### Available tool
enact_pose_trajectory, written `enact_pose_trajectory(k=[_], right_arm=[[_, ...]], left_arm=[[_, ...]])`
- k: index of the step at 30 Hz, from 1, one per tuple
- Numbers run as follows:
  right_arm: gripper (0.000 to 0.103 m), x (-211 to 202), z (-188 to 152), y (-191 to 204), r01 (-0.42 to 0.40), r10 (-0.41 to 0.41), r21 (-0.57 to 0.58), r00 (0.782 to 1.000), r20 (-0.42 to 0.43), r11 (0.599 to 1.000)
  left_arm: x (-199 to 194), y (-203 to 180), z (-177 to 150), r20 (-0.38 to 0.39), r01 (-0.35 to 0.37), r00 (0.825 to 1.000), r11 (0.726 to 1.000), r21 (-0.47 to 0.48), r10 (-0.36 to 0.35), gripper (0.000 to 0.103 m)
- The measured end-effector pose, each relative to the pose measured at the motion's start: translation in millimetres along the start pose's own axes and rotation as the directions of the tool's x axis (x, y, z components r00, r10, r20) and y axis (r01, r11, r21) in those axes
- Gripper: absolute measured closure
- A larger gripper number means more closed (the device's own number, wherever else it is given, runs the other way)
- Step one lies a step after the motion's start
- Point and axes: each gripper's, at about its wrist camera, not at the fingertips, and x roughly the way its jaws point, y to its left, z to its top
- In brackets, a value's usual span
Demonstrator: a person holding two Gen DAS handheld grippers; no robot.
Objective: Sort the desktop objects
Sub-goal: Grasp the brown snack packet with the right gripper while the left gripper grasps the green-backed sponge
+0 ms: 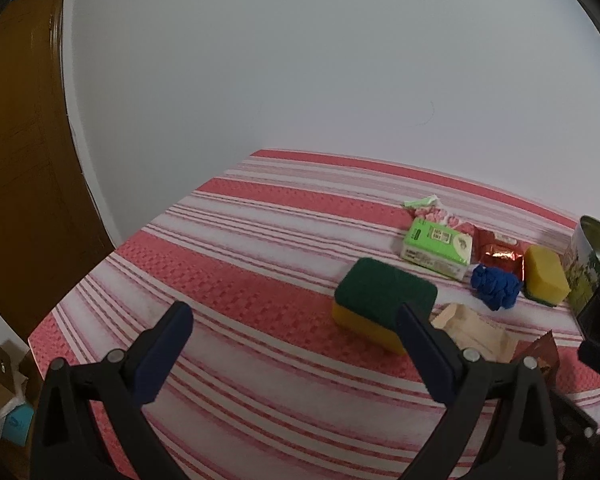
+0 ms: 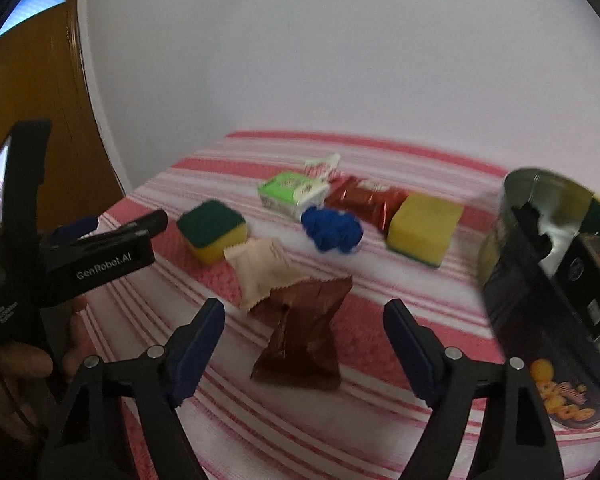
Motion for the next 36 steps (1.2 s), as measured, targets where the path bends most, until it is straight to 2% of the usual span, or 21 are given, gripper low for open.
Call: enact_pose_trajectory(k=[5,7,8,15,17,18,19,22,24,26,27,30,33,34,36], right_arm=[[0.02,16.8,5.3,6.3,0.021,-0.023,-0.034,0.997,-0.072,0.999],[0.033,26.4,4.9,9.2,0.03,-0.036,-0.053,0.993,-0.115,0.998],[0.035,30.3,3.9,9.4,0.028,-0.034,-0.053,0.991,-0.129,0.998],[0.036,43.2,6.3,12.6,0.054,-0.067,-0.074,0.982,-0.179,0.996],[0.045,42.8,6.8,15.6,0.059,-0.075,-0.092,0.98,-0.182,0.994],[0.06,41.4,7.6,17.8,0.049,-0.068,-0.11,0.982,-0.178,0.993],[0.063,39.9,7.9,20.2,0.041,-0.064,-0.13,0.982,-0.177,0.991],[0.064,36.9,8.0,21.2,0.06,-0.09,-0.175,0.981,-0.17,0.983],[0.064,35.0,8.7,10.3,0.027,-0.05,-0.13,0.983,-0.174,0.991],[0.064,32.8,11.0,-2.1,-0.03,0.019,-0.065,0.988,-0.155,0.997],[0.064,26.2,13.5,-8.9,-0.042,0.037,-0.04,0.992,-0.118,0.998],[0.064,8.9,20.6,-18.1,-0.011,0.011,-0.03,1.0,-0.005,0.999],[0.064,-2.4,23.1,-25.2,0.004,-0.002,-0.028,0.997,0.084,1.0],[0.064,-2.8,23.1,-26.8,-0.002,0.004,-0.021,0.996,0.087,1.0],[0.064,-3.2,22.8,-30.7,-0.034,0.034,-0.002,0.995,0.089,0.999]], left_arm=[[4.4,4.2,-0.4,-0.033,0.003,0.999,1.0,-0.018,-0.004,0.001],[5.3,4.8,0.1,-0.043,0.006,0.999,1.0,-0.027,-0.007,0.001],[5.3,5.0,0.4,-0.045,0.007,0.999,1.0,-0.029,-0.008,0.001],[9.6,-5.8,7.7,-0.059,0.053,0.997,0.999,-0.005,-0.053,0.001],[13.1,-13.6,10.7,-0.066,0.047,0.997,0.999,0.003,-0.047,0.001],[15.6,-17.6,12.3,-0.071,0.046,0.996,0.999,0.006,-0.045,0.001],[18.2,-20.0,13.3,-0.076,0.042,0.996,0.999,0.007,-0.041,0.001],[24.6,-29.0,16.5,-0.098,0.031,0.995,0.999,0.01,-0.029,0.001],[27.1,-33.7,18.0,-0.103,0.031,0.994,0.999,0.012,-0.03,0.001],[31.8,-39.5,20.7,-0.108,0.049,0.993,0.999,0.014,-0.048,0.001],[33.4,-43.1,22.7,-0.11,0.055,0.993,0.998,0.017,-0.052,0.001],[45.0,-56.3,30.0,-0.122,0.032,0.992,0.999,0.023,-0.029,0.001],[62.0,-69.6,36.4,-0.158,0.0,0.987,0.999,0.037,0.005,0.001],[66.5,-72.4,37.2,-0.168,-0.017,0.986,0.999,0.043,0.024,0.003],[82.1,-77.2,38.2,-0.222,-0.05,0.973,0.998,0.043,0.058,0.014]])
